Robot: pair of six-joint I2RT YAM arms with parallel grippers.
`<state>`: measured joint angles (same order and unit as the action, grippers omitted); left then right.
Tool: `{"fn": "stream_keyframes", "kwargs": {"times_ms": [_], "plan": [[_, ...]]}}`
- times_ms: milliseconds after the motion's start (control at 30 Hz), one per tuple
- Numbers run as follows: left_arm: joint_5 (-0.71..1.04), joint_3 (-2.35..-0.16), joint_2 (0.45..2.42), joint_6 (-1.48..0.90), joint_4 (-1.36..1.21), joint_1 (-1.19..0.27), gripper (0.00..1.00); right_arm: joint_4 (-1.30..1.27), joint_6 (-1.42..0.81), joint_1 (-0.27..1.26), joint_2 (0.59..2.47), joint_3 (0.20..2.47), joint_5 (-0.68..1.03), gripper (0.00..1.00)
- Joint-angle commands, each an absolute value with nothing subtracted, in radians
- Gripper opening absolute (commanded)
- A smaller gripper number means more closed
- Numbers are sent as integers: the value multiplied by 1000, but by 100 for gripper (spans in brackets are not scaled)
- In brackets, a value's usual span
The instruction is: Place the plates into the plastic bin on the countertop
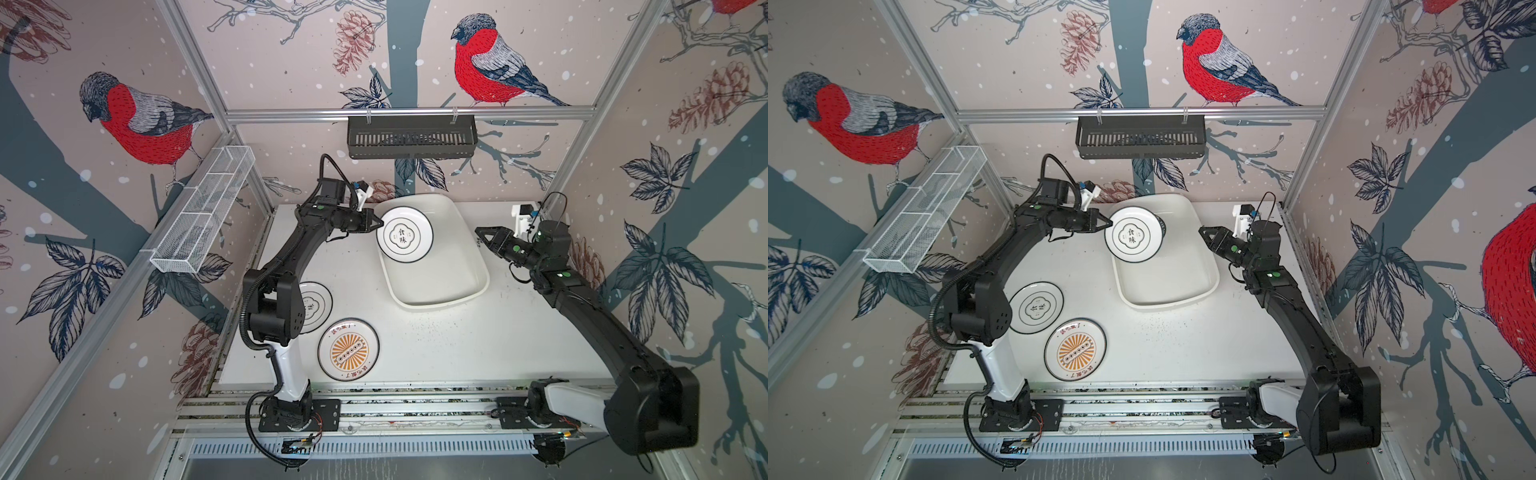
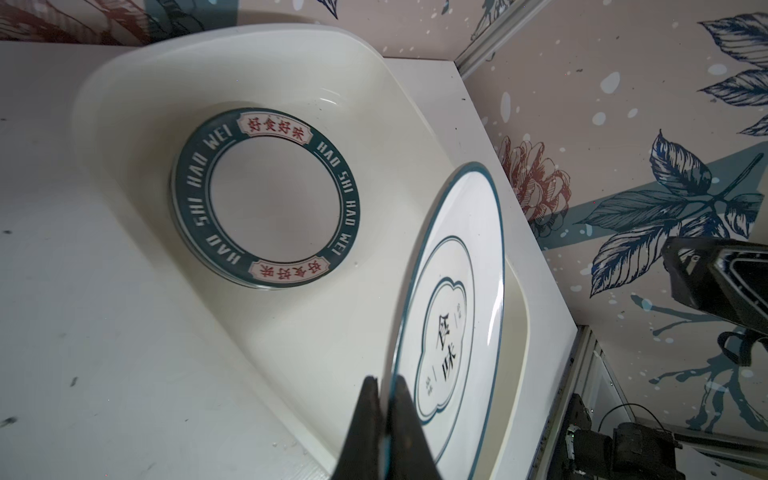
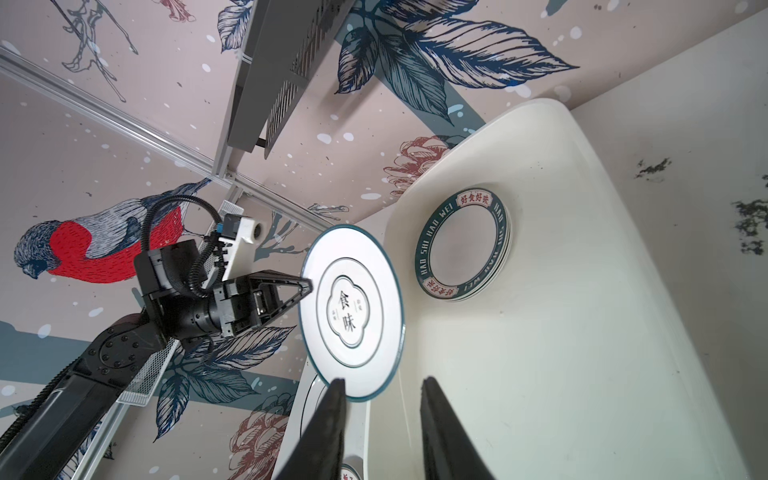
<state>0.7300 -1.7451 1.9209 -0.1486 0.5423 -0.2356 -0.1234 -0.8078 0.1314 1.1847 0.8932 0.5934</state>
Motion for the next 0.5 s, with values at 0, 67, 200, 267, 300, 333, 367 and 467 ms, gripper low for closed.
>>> {"fn": "stream_keyframes", "kwargs": {"times_ms": [0, 67, 200, 267, 300, 333, 367, 467], "plan": [[726, -1788, 1964, -116, 554, -290, 0, -88, -788, 120, 1146, 882, 588, 34], [724, -1812, 2000, -97, 578, -325, 0, -80, -790, 117, 1123, 875, 593, 34], [710, -1806, 2049, -89, 565, -383, 0, -44, -779, 111, 1085, 872, 609, 35], [708, -1793, 2069, -99, 538, -407, 0, -30, -774, 109, 1070, 870, 617, 35], [706, -1793, 2079, -102, 533, -415, 0, -22, -771, 107, 1064, 869, 619, 35], [704, -1795, 2089, -103, 525, -423, 0, -11, -766, 107, 1056, 868, 617, 35], [701, -1794, 2097, -109, 516, -431, 0, -1, -762, 106, 1051, 868, 614, 36], [688, -1809, 2131, -117, 511, -448, 0, 0, -763, 103, 1037, 853, 614, 36]]}}
